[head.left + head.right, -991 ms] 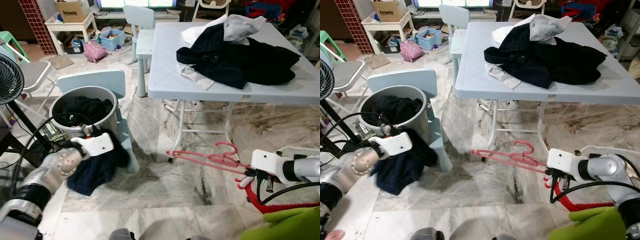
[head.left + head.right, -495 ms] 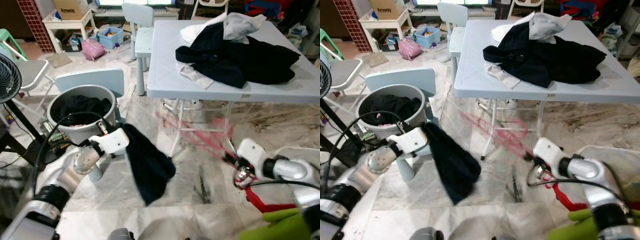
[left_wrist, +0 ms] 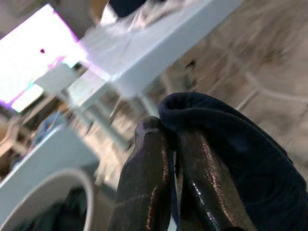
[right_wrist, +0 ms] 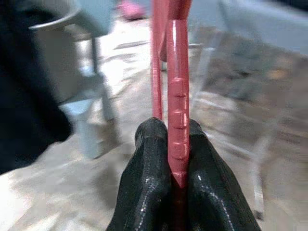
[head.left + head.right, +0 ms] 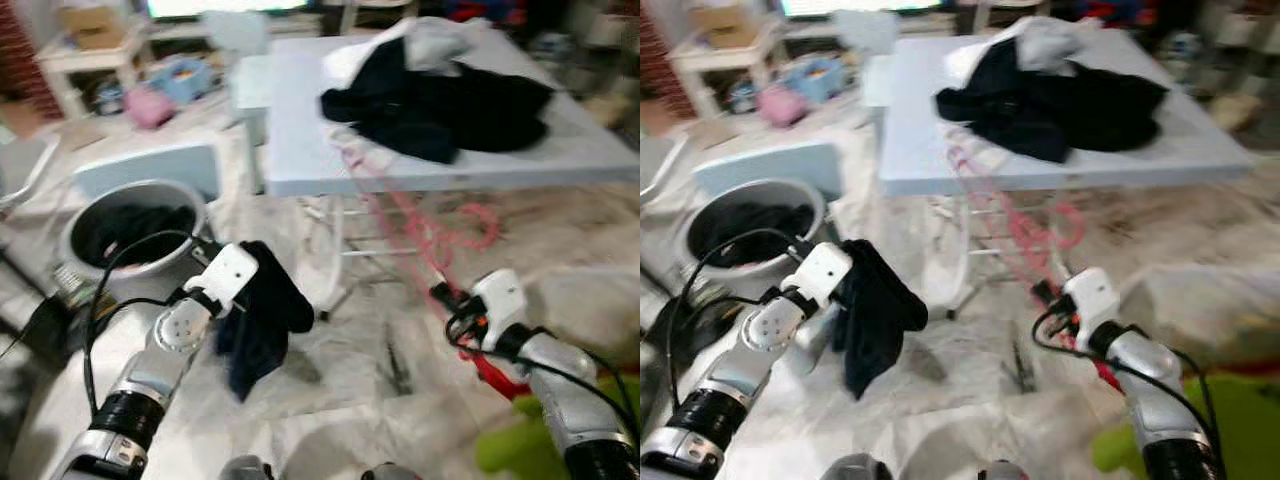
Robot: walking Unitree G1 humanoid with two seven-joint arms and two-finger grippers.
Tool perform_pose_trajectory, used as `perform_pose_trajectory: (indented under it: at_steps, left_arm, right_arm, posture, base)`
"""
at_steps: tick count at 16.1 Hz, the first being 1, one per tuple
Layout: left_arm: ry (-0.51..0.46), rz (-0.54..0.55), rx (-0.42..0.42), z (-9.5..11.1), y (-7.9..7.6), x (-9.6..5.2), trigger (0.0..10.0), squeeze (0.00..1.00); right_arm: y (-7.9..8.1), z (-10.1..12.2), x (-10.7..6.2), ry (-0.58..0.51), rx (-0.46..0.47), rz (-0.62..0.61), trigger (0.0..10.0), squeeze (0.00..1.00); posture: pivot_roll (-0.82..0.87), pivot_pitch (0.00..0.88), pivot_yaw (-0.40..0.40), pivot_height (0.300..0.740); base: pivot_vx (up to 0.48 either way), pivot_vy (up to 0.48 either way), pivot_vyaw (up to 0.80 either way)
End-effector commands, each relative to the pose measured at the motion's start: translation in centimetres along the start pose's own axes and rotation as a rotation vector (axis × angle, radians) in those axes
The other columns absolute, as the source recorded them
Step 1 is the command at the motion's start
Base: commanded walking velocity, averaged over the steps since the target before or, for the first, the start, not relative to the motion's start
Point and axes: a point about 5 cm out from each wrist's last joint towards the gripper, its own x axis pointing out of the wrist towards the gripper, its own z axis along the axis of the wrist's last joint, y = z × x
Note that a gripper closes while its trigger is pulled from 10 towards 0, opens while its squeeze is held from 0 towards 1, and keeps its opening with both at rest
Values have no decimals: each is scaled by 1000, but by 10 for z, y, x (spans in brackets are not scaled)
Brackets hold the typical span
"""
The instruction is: Hang hanger
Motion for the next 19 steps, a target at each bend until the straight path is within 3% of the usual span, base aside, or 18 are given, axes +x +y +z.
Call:
perform_pose_trajectory:
  at_steps: [1,6,9,19]
  left_arm:
    - [-24,4,-16,8,3,0,10000,0]
    - [-42,-29,-89,23,-8,1,10000,0]
    - [-44,-49,-169,29,-11,0,10000,0]
    - [-29,-59,-212,34,-11,0,10000,0]
  right_arm:
    - [-3,18,7,-76,8,-43,10000,0]
    - [-1,32,17,-142,17,-178,10000,0]
    - [4,34,19,-151,10,-216,10000,0]
    - [6,35,21,-143,-2,-266,10000,0]
  posture:
    - [-52,10,25,740]
    - [-50,7,21,740]
    - [-51,3,21,740]
    - [-55,0,22,740]
  base:
    - [0,480,-800]
    - [0,480,-678]
    - [0,480,0]
    - [0,480,-720]
